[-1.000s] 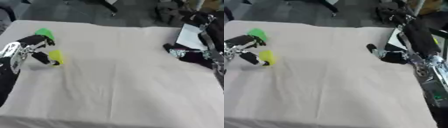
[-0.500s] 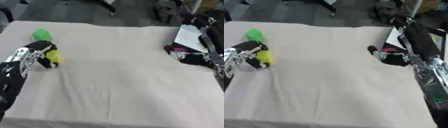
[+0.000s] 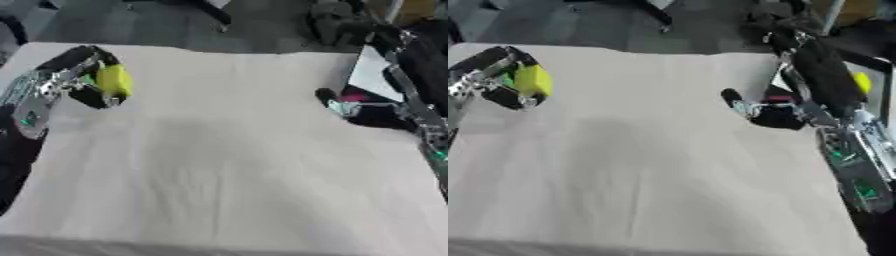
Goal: Pick up the objects with one hand, pass them to the other hand, and then place them into the box on the other side of the table.
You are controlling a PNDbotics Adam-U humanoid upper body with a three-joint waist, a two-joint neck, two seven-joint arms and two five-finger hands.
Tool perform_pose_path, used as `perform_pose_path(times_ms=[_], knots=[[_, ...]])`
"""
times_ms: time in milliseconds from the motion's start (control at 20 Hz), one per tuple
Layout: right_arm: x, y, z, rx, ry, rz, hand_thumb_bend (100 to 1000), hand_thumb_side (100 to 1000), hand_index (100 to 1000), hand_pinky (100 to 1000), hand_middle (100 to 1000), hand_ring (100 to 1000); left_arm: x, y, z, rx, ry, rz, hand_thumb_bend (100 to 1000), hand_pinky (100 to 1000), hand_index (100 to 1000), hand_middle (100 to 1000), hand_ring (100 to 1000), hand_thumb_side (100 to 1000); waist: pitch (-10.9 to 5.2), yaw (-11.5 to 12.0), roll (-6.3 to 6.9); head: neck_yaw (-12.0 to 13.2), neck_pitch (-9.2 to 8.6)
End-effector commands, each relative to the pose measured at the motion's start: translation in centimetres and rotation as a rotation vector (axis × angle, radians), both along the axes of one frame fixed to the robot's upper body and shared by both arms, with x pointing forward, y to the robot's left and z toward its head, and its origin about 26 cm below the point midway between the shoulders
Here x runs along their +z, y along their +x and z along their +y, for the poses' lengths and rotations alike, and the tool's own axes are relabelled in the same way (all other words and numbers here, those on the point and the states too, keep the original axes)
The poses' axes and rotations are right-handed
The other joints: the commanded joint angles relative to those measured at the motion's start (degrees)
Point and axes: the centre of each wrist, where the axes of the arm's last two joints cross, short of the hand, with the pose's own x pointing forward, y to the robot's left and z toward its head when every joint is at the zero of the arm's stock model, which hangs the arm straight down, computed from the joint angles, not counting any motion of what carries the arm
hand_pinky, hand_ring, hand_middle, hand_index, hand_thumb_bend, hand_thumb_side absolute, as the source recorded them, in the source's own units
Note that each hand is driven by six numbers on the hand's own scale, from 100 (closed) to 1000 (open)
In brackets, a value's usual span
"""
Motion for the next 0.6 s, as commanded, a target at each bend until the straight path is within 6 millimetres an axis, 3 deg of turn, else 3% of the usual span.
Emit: perform_pose_path(times_ms=[50, 250, 600], knots=[[2.0, -1.4, 2.4, 0.147, -0.069, -0.074, 407, 416, 880, 765, 699, 709, 2.2, -1.4, -3.9, -0.239, -0.18, 0.103, 100, 604, 519, 405, 401, 251, -1.0, -0.18, 0.1, -0.47, -0.14], [3.1, -2.4, 4.7, 0.27, -0.122, -0.104, 422, 419, 889, 777, 732, 735, 2.8, -2.7, -8.9, -0.427, -0.261, 0.258, 100, 614, 525, 411, 408, 263, -1.07, -0.42, 0.15, -0.69, -0.14], [2.9, -2.4, 7.3, 0.39, -0.19, -0.06, 454, 374, 894, 776, 744, 744, 2.1, -3.2, -13.3, -0.537, -0.217, 0.386, 100, 622, 535, 422, 418, 270, -0.92, -0.45, 0.36, -1.45, -0.14]])
